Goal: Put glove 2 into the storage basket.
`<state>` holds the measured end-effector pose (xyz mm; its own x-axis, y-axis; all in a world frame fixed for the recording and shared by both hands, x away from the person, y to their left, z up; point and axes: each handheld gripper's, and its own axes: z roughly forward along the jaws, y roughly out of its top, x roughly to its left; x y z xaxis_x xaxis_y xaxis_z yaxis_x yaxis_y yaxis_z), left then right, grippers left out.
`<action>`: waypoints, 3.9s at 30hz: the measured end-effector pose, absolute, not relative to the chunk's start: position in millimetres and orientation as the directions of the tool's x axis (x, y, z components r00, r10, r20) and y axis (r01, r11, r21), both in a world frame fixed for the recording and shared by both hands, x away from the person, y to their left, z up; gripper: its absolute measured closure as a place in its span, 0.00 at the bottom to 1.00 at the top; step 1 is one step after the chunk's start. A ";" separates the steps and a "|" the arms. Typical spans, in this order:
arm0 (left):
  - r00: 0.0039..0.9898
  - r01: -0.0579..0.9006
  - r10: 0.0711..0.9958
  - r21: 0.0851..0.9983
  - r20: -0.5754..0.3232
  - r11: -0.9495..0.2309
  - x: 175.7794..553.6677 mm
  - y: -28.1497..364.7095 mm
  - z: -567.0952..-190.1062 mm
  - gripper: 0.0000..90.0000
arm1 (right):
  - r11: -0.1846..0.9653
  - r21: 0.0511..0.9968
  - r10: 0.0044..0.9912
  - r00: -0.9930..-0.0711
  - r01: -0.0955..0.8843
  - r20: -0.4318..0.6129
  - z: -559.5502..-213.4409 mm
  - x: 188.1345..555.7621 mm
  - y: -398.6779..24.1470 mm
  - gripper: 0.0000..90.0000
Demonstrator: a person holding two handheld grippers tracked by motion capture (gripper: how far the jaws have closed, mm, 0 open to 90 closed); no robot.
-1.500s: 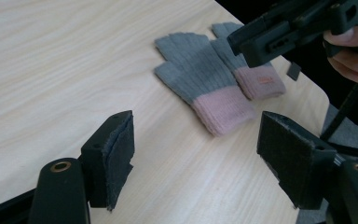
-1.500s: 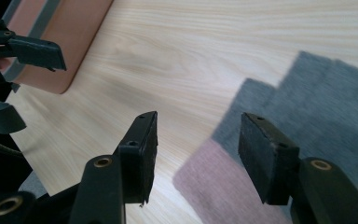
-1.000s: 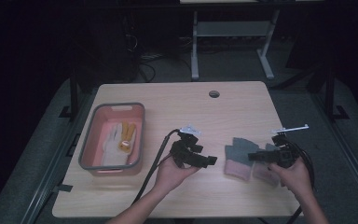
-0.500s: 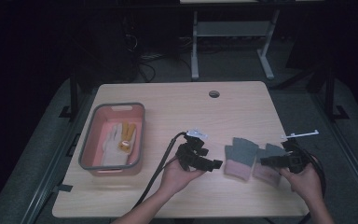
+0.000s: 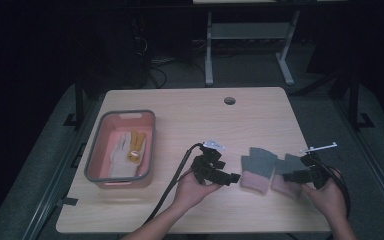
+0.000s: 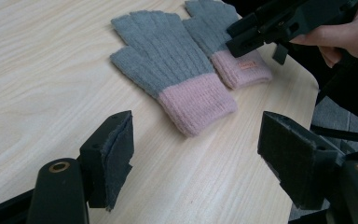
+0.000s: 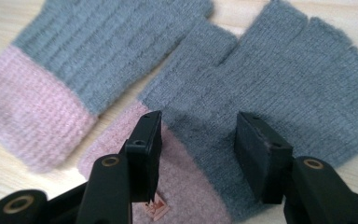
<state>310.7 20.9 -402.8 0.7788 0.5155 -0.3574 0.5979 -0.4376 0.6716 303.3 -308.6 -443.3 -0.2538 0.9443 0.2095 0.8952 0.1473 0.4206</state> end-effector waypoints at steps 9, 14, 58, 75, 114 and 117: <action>0.776 0.603 0.513 0.670 -0.368 -0.433 309.7 16.9 -405.1 0.30 | 0.172 0.400 0.953 -0.254 0.900 0.162 -444.2 305.0 -299.6 0.61; 0.774 0.603 0.517 0.677 -0.367 -0.423 308.7 16.2 -404.5 0.30 | 0.167 0.398 0.954 -0.250 0.902 0.168 -444.1 305.1 -299.0 0.68; 0.759 0.617 0.540 0.666 -0.363 -0.419 313.5 26.4 -407.0 0.30 | 0.158 0.481 0.922 -0.303 0.862 0.241 -400.0 303.9 -272.7 0.92; 0.747 0.630 0.551 0.660 -0.371 -0.409 314.5 30.0 -411.1 0.30 | 0.219 0.449 0.905 -0.352 0.866 0.238 -410.7 323.5 -223.5 0.92; 0.693 0.706 0.549 0.591 -0.467 -0.389 337.4 -11.4 -429.0 0.36 | 0.054 0.491 0.899 -0.257 0.869 0.355 -422.1 317.6 -263.3 0.61; 0.677 0.724 0.548 0.576 -0.491 -0.379 339.6 -16.5 -433.8 0.36 | 0.037 0.486 0.897 -0.244 0.873 0.370 -424.6 317.3 -266.6 0.60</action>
<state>339.6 -16.5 -433.8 0.6774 0.5478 -0.4910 0.7241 -0.3787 0.5765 317.3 -266.6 -424.6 -0.2440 0.8966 0.3696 0.8731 0.0373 0.4860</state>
